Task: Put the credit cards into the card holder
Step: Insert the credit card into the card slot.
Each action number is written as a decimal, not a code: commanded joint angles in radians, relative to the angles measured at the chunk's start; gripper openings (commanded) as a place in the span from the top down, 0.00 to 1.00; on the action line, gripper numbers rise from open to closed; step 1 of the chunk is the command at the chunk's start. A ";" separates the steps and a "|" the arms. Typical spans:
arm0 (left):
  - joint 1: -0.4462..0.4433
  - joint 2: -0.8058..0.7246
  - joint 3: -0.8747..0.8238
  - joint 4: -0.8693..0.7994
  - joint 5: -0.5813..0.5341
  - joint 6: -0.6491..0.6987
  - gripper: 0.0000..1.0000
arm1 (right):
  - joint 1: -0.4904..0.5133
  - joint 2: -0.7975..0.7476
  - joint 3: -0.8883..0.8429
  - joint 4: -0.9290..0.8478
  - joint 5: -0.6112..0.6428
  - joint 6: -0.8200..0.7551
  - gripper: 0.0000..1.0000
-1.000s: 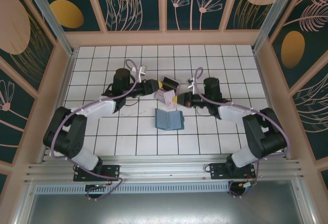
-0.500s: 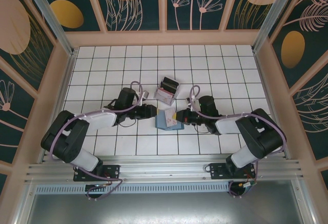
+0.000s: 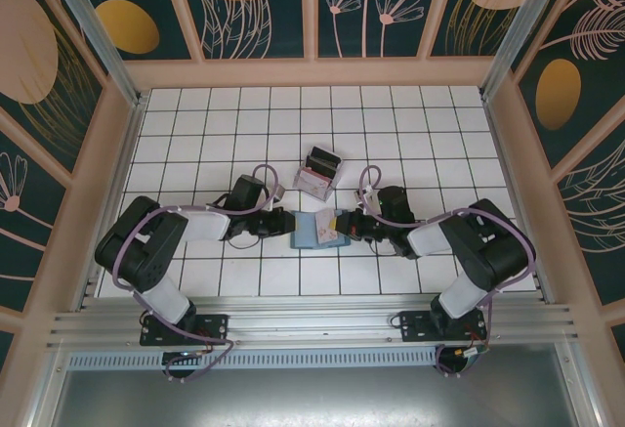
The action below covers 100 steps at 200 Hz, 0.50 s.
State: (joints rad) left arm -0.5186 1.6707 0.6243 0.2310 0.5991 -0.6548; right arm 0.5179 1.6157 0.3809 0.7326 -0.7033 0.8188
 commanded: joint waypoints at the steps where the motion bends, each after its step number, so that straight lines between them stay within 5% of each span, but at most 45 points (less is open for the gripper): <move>1: -0.006 0.021 -0.011 0.026 -0.010 0.003 0.82 | -0.002 0.027 -0.012 0.053 -0.003 0.012 1.00; 100: -0.006 0.026 -0.006 0.045 0.008 -0.007 0.83 | 0.007 0.101 0.046 0.073 -0.047 0.032 1.00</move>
State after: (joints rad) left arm -0.5186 1.6833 0.6243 0.2546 0.5968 -0.6590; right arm 0.5182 1.6882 0.3927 0.7639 -0.7120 0.8413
